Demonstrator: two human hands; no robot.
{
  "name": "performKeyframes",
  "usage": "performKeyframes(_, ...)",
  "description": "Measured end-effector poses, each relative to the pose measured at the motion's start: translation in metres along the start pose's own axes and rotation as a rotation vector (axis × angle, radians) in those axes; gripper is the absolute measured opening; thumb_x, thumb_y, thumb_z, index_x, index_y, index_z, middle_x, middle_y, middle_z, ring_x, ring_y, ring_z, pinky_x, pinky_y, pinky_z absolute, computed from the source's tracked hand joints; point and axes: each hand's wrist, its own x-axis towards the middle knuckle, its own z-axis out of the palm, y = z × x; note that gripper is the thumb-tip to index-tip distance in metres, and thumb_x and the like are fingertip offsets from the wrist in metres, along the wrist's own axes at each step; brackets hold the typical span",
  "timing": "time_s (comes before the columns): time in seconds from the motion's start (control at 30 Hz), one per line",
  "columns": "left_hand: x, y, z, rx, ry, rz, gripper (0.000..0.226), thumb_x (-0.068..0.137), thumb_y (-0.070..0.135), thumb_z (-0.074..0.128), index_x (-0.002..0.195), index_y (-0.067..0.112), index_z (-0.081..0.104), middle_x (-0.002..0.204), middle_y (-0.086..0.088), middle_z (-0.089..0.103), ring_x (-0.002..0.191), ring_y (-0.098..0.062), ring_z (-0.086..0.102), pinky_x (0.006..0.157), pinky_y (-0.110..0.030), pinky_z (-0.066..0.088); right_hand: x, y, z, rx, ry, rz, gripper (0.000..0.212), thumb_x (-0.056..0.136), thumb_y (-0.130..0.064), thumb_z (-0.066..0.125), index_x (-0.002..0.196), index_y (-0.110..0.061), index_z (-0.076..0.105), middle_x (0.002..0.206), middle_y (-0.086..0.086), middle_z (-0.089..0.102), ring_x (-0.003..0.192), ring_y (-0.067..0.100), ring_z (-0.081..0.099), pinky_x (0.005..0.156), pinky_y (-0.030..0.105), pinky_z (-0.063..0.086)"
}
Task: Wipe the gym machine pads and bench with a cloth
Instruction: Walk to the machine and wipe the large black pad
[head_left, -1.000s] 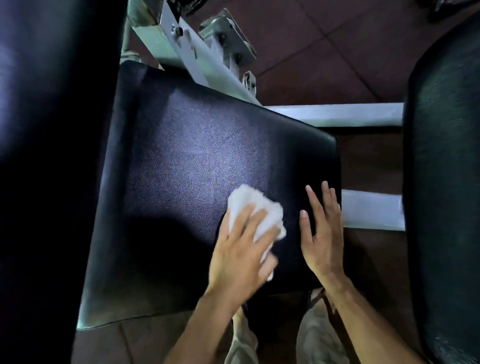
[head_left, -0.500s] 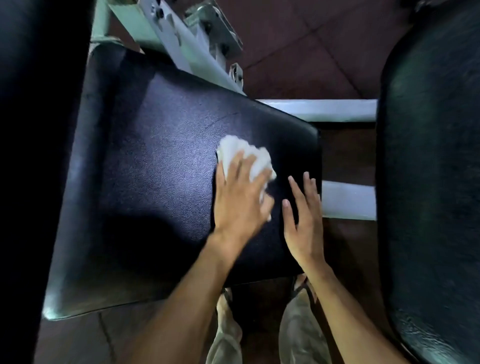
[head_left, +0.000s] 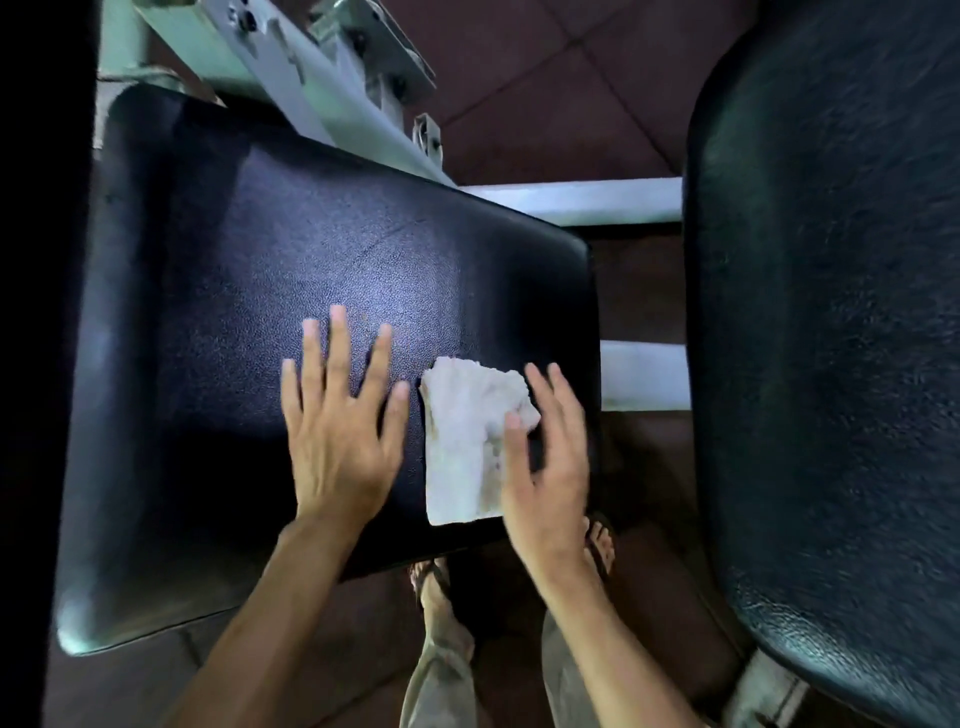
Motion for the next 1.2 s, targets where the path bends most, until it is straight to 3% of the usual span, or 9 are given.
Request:
performKeyframes(0.17, 0.004, 0.002, 0.009, 0.128, -0.074, -0.085, 0.06, 0.101, 0.047, 0.022, 0.157, 0.03, 0.01, 0.168, -0.008, -0.004, 0.155, -0.028, -0.004, 0.126, -0.051, 0.005, -0.016, -0.009, 0.049, -0.376, -0.029, -0.085, 0.051, 0.101, -0.051, 0.04, 0.146, -0.028, 0.049, 0.16, 0.004, 0.037, 0.154, 0.027, 0.02, 0.122, 0.05, 0.025)
performKeyframes(0.33, 0.002, 0.004, 0.009, 0.135, -0.052, -0.094, 0.06, 0.101, 0.046, 0.026, 0.157, 0.029, 0.014, 0.167, -0.009, 0.0, 0.155, -0.029, -0.001, 0.125, -0.051, 0.006, -0.031, 0.019, 0.041, -0.482, 0.013, -0.114, 0.058, 0.099, -0.06, 0.041, 0.145, -0.026, 0.049, 0.155, 0.006, 0.044, 0.151, 0.03, 0.028, 0.122, 0.045, 0.027)
performKeyframes(0.47, 0.001, 0.006, 0.008, 0.149, -0.045, -0.096, 0.059, 0.101, 0.044, 0.029, 0.157, 0.027, 0.018, 0.167, -0.01, 0.002, 0.155, -0.03, 0.002, 0.125, -0.051, 0.007, -0.027, 0.045, 0.017, -0.462, 0.09, -0.017, 0.056, 0.094, -0.051, 0.052, 0.143, -0.023, 0.049, 0.153, 0.008, 0.043, 0.145, 0.034, 0.036, 0.118, 0.051, 0.031)
performKeyframes(0.63, 0.003, 0.009, 0.012, 0.169, -0.039, -0.108, 0.061, 0.1, 0.043, 0.031, 0.157, 0.027, 0.017, 0.167, -0.01, 0.001, 0.155, -0.031, 0.002, 0.124, -0.053, 0.008, 0.1, 0.034, 0.02, -0.277, 0.29, 0.211, 0.053, 0.095, -0.049, 0.048, 0.136, -0.018, 0.058, 0.139, 0.013, 0.057, 0.134, 0.033, 0.048, 0.112, 0.036, 0.033)
performKeyframes(0.73, 0.004, 0.009, 0.015, 0.169, -0.03, -0.123, 0.062, 0.099, 0.044, 0.032, 0.157, 0.028, 0.015, 0.167, -0.009, 0.001, 0.155, -0.03, 0.002, 0.125, -0.052, 0.007, 0.197, 0.003, 0.052, -0.357, 0.32, 0.055, 0.049, 0.089, -0.053, 0.054, 0.115, -0.015, 0.071, 0.105, 0.013, 0.071, 0.102, 0.037, 0.063, 0.096, 0.045, 0.047)
performKeyframes(0.87, 0.005, 0.011, 0.015, 0.157, -0.03, -0.127, 0.063, 0.099, 0.044, 0.032, 0.157, 0.029, 0.014, 0.167, -0.008, 0.001, 0.155, -0.029, 0.002, 0.125, -0.052, 0.007, 0.172, -0.025, 0.089, -0.448, 0.084, -0.224, 0.054, 0.087, -0.049, 0.055, 0.13, -0.016, 0.064, 0.129, 0.015, 0.064, 0.126, 0.041, 0.055, 0.109, 0.051, 0.041)
performKeyframes(1.0, 0.005, 0.009, 0.014, 0.141, -0.037, -0.135, 0.063, 0.098, 0.045, 0.032, 0.157, 0.03, 0.014, 0.168, -0.007, 0.001, 0.155, -0.028, 0.002, 0.125, -0.051, 0.008, 0.069, 0.019, 0.031, -0.423, -0.166, -0.452, 0.048, 0.092, -0.028, 0.061, 0.138, -0.014, 0.058, 0.146, 0.008, 0.051, 0.14, 0.034, 0.042, 0.118, 0.05, 0.033)
performKeyframes(1.1, 0.004, 0.01, 0.013, 0.137, -0.025, -0.127, 0.061, 0.099, 0.044, 0.032, 0.157, 0.029, 0.017, 0.168, -0.007, 0.002, 0.155, -0.028, 0.003, 0.125, -0.051, 0.008, 0.023, 0.042, -0.011, -0.342, -0.088, -0.322, 0.051, 0.086, -0.021, 0.069, 0.134, -0.031, 0.055, 0.142, -0.016, 0.045, 0.135, 0.012, 0.042, 0.114, 0.039, 0.037)
performKeyframes(1.2, 0.004, 0.01, 0.015, 0.151, -0.011, -0.119, 0.06, 0.1, 0.044, 0.033, 0.156, 0.028, 0.019, 0.167, -0.008, 0.004, 0.155, -0.029, 0.005, 0.124, -0.051, 0.009, 0.057, 0.049, -0.007, -0.374, 0.087, -0.085, 0.05, 0.089, -0.037, 0.058, 0.137, -0.025, 0.055, 0.144, 0.004, 0.052, 0.137, 0.029, 0.046, 0.116, 0.035, 0.033)
